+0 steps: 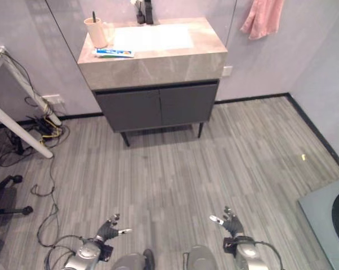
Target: Put brush and paste in cup on sink, flatten towel.
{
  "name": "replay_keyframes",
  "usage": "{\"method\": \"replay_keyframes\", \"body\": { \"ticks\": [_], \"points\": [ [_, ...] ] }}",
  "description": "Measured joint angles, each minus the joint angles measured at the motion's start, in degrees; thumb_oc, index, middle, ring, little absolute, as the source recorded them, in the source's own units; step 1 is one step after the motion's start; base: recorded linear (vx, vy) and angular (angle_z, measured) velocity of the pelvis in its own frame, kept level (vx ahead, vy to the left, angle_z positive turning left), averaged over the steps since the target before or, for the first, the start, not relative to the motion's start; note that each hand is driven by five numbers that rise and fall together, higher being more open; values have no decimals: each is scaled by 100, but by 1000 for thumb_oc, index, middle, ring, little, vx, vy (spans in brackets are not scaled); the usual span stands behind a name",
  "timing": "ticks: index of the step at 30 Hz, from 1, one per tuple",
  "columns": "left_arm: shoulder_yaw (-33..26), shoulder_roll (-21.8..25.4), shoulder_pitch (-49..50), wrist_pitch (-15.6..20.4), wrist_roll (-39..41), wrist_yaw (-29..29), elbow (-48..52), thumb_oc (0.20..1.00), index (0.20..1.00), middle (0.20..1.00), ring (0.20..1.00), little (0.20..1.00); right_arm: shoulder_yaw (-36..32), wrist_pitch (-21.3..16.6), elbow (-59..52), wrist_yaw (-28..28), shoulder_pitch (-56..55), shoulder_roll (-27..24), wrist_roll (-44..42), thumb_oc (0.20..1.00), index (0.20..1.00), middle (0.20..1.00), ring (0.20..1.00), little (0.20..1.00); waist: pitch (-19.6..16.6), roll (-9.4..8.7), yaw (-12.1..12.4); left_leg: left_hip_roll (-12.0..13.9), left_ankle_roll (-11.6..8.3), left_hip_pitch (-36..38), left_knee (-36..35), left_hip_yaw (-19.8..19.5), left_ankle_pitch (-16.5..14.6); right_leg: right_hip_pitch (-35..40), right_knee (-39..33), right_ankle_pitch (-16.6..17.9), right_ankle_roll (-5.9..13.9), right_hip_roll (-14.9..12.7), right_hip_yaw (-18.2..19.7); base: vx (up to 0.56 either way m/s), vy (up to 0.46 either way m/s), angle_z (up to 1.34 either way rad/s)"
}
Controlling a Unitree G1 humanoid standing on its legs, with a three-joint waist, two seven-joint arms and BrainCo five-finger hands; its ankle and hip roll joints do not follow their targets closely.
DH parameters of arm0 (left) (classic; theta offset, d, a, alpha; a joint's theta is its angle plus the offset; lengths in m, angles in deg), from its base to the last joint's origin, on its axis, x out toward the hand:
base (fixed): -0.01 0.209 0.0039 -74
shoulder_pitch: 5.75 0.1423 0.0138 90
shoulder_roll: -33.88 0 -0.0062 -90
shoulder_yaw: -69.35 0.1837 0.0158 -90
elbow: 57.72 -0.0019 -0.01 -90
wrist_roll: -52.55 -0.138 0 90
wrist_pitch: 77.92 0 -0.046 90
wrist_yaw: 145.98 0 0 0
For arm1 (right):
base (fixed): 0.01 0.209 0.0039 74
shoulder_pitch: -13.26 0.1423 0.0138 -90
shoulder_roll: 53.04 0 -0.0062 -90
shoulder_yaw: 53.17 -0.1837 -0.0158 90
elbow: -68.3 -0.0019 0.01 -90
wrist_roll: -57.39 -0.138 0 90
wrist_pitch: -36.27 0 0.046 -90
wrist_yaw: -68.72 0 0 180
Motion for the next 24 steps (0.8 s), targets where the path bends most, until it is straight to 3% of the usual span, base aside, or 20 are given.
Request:
{"method": "replay_keyframes", "body": {
  "ticks": [12,19,24],
  "points": [
    [-10,-18,173,126,227,126,-66,1000,1000,1000,1000,1000,-6,-31,487,95,-170,211,-353,1000,1000,1000,1000,1000,-463,33,3,2,25,20,-103,23,-14,-5,-108,12,-25,7,21,0,0,0],
    [-8,-206,339,128,232,174,-222,1000,1000,1000,1000,1000,4,-31,490,132,-263,213,-340,1000,1000,1000,1000,1000,-710,46,4,0,-6,97,-539,59,214,37,-512,210,11,80,29,2,-7,-2],
    [-20,-203,328,130,442,170,-214,1000,1000,1000,1000,1000,119,-31,393,111,-269,61,127,1000,1000,1000,1000,1000,-721,34,6,-3,8,124,-682,29,287,84,-672,281,10,103,-2,0,-17,2]
  ]
}}
